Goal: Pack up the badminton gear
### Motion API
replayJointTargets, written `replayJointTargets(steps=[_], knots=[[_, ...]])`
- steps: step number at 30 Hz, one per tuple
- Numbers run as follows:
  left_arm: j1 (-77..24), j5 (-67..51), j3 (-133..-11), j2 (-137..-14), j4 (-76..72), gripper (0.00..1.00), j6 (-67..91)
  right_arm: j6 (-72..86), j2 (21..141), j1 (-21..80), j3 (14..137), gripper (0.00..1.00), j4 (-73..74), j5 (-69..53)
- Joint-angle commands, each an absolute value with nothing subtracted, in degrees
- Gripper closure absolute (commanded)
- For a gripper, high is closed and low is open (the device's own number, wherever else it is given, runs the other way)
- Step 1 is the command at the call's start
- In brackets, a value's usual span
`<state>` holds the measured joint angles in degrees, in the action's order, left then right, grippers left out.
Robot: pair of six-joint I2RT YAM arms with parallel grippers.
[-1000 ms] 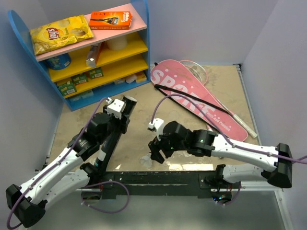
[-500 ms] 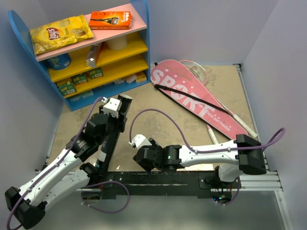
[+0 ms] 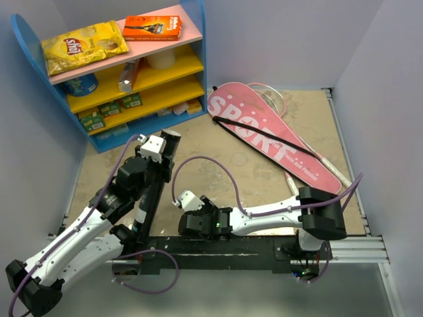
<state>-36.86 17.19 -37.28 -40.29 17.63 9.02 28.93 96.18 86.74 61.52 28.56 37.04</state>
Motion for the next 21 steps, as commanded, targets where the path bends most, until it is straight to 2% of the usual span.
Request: replayJointTargets(steps=[1, 7, 8, 10, 11, 14, 21], knots=[[-36.7, 17.5, -39.3, -39.5, 17.4, 1.00, 9.7, 31.4, 97.8, 87.5, 64.2, 0.41, 26.1, 42.4], [-36.7, 17.4, -39.3, -39.7, 17.5, 1.00, 9.5, 32.3, 101.5, 88.0, 65.5, 0.52, 26.8, 44.4], [-36.7, 17.4, -39.2, -39.7, 17.4, 1.00, 9.5, 32.5, 101.8, 87.9, 65.7, 0.60, 26.9, 45.3], [-36.7, 17.5, -39.2, -39.6, 17.5, 1.00, 9.6, 33.3, 102.6, 88.1, 66.1, 0.68, 28.2, 46.5], [-36.7, 17.4, -39.2, -39.7, 17.4, 1.00, 9.5, 33.7, 102.8, 88.2, 66.4, 0.78, 28.8, 47.2], [-36.7, 17.3, -39.2, -39.8, 17.4, 1.00, 9.5, 35.9, 103.3, 88.2, 67.8, 0.98, 32.3, 49.9], [-36.7, 16.5, -39.2, -39.6, 17.2, 1.00, 9.1, 43.1, 100.1, 88.3, 70.7, 1.00, 43.5, 55.1]])
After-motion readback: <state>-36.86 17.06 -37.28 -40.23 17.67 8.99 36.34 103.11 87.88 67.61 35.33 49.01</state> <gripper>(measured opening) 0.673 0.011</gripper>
